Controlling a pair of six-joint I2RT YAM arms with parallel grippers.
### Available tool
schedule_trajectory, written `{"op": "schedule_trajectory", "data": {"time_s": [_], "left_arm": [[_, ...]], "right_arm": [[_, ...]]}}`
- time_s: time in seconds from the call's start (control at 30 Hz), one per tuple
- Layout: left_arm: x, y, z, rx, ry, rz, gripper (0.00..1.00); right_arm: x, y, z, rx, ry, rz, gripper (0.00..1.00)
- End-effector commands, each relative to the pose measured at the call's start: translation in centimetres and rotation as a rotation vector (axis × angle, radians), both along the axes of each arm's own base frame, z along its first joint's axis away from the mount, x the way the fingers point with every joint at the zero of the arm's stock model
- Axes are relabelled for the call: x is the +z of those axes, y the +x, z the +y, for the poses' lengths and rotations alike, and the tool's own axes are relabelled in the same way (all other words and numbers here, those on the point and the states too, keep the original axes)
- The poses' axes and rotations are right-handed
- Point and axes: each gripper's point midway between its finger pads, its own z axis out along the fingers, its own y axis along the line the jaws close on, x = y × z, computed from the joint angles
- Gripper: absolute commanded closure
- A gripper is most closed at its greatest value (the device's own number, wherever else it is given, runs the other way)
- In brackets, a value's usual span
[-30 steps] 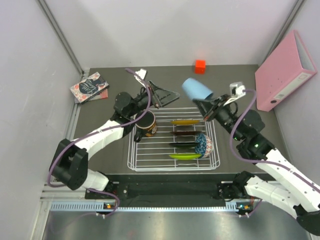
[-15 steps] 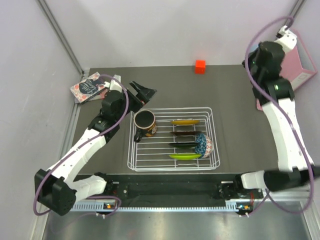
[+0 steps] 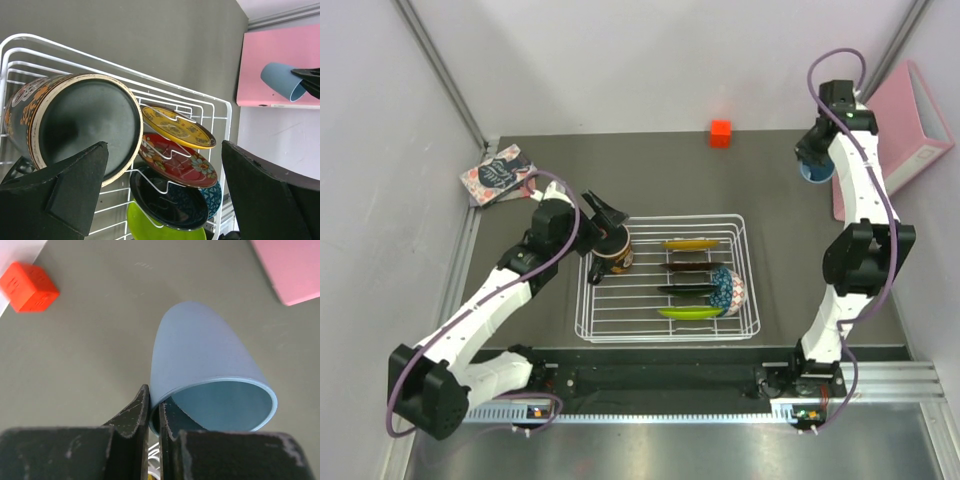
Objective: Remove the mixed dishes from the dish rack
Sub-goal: Place the cup at the center of the board.
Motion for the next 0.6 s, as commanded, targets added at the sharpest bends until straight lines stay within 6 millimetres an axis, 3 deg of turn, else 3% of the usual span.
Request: {"op": "schedule_trajectory", "data": {"time_s": [0.0, 0.13, 0.4, 0.57], "left_arm": [[-0.4, 0.0, -0.5, -0.039, 0.014, 0.001, 0.01], [-1.6, -0.2, -1.2, -0.079, 0.017, 0.043, 0.01], [-2.9, -1.0, -2.4, -0.157, 0.010, 0.098, 0.01], [-3.2, -1.5, -2.5, -0.171, 0.006, 0.112, 0.01]], "right_arm": [[-1.6, -0.3, -3.0, -0.042, 0.026, 0.066, 1.00], [-5.1, -1.2, -4.4, -0.047, -0.004, 0.175, 1.00], [-11.2, -3.5, -4.9, -0.015, -0.039, 0.304, 1.00], [-12.6, -3.5, -4.9, -0.009, -0.030, 0.300, 1.00]]}}
